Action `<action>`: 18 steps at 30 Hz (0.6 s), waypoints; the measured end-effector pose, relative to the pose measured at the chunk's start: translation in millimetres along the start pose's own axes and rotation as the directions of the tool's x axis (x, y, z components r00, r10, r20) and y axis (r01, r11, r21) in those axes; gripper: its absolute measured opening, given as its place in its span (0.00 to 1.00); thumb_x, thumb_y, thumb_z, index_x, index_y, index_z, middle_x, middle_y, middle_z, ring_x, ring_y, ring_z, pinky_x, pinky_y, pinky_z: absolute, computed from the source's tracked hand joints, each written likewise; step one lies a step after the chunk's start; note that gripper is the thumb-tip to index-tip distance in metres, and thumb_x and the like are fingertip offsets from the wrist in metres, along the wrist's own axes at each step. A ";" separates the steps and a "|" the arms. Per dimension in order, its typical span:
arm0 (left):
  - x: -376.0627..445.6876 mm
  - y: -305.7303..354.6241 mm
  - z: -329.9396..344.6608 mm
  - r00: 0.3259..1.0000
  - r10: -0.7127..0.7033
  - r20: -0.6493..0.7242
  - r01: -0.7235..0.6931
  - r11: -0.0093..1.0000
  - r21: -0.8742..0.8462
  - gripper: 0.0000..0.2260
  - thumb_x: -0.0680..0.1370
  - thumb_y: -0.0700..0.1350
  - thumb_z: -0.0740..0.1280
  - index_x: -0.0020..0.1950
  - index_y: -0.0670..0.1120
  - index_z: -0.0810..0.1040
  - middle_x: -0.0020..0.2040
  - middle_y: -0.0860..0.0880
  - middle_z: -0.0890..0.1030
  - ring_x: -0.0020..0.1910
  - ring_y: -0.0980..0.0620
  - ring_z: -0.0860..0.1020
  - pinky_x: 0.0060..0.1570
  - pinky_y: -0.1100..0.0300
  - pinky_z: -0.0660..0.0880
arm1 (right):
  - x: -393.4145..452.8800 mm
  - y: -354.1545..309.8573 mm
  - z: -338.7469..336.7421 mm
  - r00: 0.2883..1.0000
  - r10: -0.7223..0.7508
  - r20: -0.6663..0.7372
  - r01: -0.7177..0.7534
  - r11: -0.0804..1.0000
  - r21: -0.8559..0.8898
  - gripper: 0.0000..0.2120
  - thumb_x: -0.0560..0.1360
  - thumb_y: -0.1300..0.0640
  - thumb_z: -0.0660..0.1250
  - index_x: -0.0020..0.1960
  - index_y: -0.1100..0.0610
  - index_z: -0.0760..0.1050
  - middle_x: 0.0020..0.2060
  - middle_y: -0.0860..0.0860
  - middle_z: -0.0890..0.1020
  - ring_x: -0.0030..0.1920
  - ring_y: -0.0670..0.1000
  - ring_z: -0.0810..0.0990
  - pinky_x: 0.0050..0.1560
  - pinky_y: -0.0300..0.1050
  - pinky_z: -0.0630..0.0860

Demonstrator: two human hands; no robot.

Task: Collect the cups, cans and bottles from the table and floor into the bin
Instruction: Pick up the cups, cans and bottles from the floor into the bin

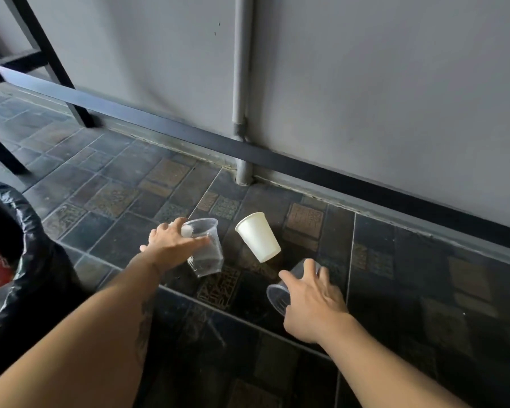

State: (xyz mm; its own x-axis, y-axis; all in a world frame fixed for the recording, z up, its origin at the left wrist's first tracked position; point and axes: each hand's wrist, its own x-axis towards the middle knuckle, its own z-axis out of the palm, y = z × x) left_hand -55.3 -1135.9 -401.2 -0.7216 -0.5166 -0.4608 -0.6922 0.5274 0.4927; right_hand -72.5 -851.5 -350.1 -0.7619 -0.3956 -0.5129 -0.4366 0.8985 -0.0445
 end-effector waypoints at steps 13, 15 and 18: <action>-43.9 13.0 29.0 0.956 0.154 -0.248 -0.170 0.984 -0.045 0.22 0.72 0.48 0.70 0.66 0.48 0.71 0.56 0.42 0.75 0.54 0.41 0.76 0.55 0.50 0.72 | 33.7 -3.3 -35.6 0.978 -0.122 -0.167 0.083 0.971 -0.226 0.18 0.75 0.54 0.67 0.63 0.56 0.75 0.61 0.54 0.70 0.62 0.58 0.71 0.59 0.54 0.71; -55.3 14.2 30.2 0.940 0.161 -0.299 -0.189 0.980 -0.065 0.22 0.73 0.48 0.69 0.66 0.49 0.70 0.59 0.44 0.75 0.53 0.44 0.74 0.53 0.51 0.71 | 44.0 -16.6 -50.3 0.981 -0.133 -0.143 0.099 0.970 -0.220 0.23 0.74 0.56 0.69 0.67 0.56 0.70 0.60 0.55 0.74 0.61 0.59 0.76 0.54 0.53 0.74; -72.3 12.6 27.7 0.921 0.170 -0.351 -0.198 0.979 -0.047 0.21 0.74 0.49 0.69 0.65 0.49 0.71 0.57 0.47 0.75 0.49 0.49 0.72 0.49 0.55 0.69 | 64.3 -38.4 -66.2 0.977 -0.165 -0.138 0.124 0.955 -0.268 0.37 0.73 0.57 0.70 0.76 0.55 0.55 0.62 0.57 0.78 0.61 0.61 0.79 0.52 0.53 0.75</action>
State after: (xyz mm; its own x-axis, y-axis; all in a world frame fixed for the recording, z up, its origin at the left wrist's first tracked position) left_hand -12.2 -1073.2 -382.1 -0.7778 -0.6232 -0.0812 -0.5340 0.5872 0.6083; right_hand -136.4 -924.0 -324.6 -0.7379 -0.5606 -0.3757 -0.6395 0.7587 0.1239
